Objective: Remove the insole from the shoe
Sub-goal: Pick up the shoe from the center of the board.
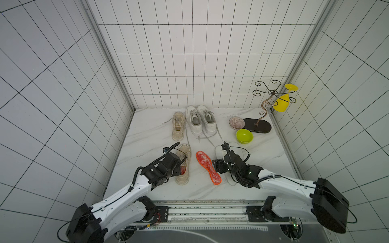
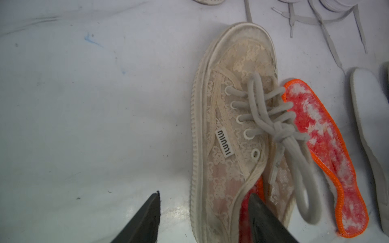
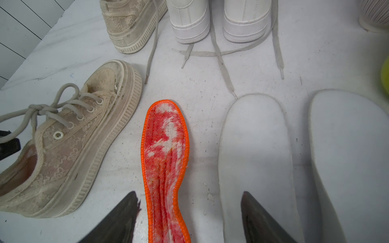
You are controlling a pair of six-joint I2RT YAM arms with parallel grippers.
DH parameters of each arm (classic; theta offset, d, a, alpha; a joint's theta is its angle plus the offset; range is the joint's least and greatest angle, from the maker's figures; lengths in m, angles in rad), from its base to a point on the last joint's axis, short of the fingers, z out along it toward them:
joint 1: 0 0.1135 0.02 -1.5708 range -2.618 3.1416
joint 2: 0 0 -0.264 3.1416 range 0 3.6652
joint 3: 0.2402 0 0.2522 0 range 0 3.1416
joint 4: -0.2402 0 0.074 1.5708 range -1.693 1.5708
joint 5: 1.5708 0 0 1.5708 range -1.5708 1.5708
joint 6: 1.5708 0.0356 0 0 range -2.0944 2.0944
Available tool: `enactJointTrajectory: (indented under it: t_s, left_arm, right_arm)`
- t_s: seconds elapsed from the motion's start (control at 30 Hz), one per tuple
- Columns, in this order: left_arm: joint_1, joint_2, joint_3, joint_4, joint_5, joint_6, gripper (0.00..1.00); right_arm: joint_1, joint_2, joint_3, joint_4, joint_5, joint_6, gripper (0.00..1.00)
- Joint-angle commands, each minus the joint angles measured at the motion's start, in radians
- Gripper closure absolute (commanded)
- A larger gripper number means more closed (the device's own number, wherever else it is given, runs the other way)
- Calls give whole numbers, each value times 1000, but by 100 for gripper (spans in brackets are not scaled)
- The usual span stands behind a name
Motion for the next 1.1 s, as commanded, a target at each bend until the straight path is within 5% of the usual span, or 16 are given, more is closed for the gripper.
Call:
enactJointTrajectory:
  t_s: [0.0, 0.13, 0.43, 0.7, 1.07]
  left_arm:
    - [1, 27, -39, 115, 45, 30, 35]
    - [17, 87, -52, 160, 57, 47, 45]
    - [20, 68, -63, 274, 85, 84, 100]
    - [-49, 3, -53, 323, 58, 104, 100]
    - [-112, -75, -50, 351, -1, 37, 100]
  right_arm:
    - [6, 18, 94, 7, 4, -4, 23]
    - [6, 22, 95, 13, -2, -3, 23]
    - [10, 27, 96, 26, -42, -12, 25]
    - [42, 9, 77, 133, -146, -36, 29]
    - [110, 77, 137, 242, -302, -75, 54]
